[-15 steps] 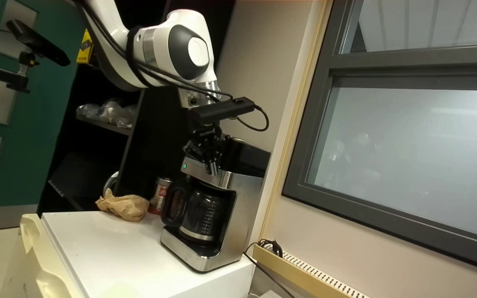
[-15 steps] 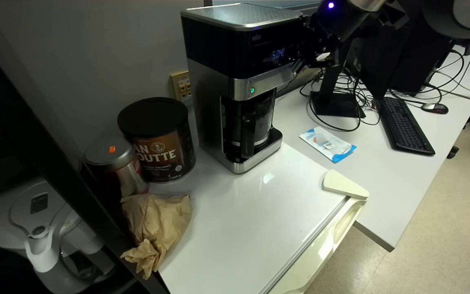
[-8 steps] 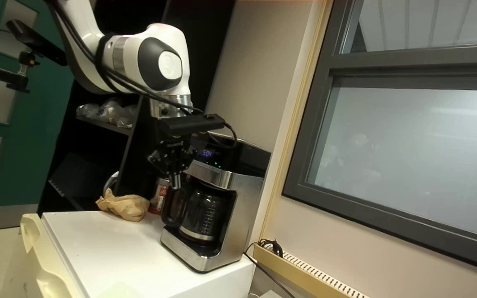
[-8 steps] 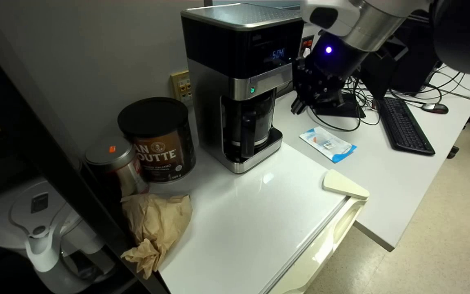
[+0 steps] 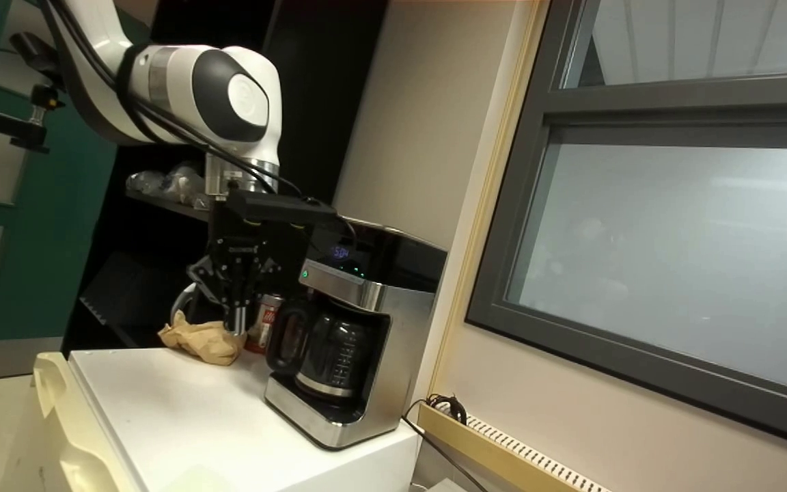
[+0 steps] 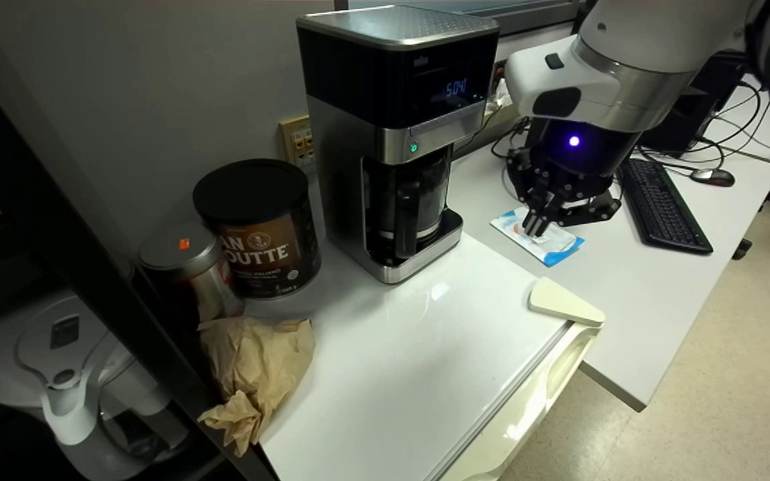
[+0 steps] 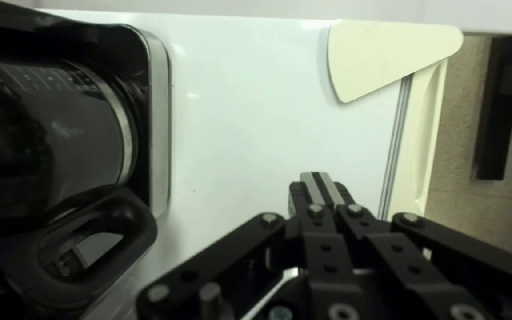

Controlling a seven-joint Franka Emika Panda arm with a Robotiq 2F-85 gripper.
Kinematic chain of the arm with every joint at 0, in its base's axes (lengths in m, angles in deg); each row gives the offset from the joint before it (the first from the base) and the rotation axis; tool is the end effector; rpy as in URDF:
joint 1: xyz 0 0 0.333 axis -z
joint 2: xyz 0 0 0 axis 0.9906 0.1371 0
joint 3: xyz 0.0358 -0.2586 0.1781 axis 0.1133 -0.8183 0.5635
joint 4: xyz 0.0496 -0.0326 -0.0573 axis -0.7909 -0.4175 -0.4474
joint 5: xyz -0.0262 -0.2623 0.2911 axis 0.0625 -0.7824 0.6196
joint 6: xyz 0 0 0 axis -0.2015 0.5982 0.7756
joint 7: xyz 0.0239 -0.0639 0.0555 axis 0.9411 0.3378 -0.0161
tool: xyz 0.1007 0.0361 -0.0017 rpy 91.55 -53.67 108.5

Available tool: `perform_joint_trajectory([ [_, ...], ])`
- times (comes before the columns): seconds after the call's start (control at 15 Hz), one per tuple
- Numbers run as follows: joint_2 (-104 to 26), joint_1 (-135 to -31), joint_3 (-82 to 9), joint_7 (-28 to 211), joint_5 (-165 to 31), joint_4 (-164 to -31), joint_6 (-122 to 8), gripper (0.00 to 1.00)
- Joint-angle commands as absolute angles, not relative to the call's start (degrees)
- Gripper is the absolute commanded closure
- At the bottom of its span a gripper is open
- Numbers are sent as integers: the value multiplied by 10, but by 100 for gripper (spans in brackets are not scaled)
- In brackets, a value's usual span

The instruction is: Press a button on the coffee maker

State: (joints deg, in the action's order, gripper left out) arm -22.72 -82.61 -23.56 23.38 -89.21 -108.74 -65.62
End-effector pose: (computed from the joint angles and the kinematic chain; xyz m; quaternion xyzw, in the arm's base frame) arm 0.6545 0.1062 0.2364 0.6958 0.7087 0.0106 0.1158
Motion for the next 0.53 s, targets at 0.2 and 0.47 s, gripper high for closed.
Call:
perform_joint_trajectory([
  [0.2, -281, -881, -286, 230, -981, -1137, -608, 100],
  [0.47, -297, -891, -293, 239, -1032, -1158, -610, 100],
])
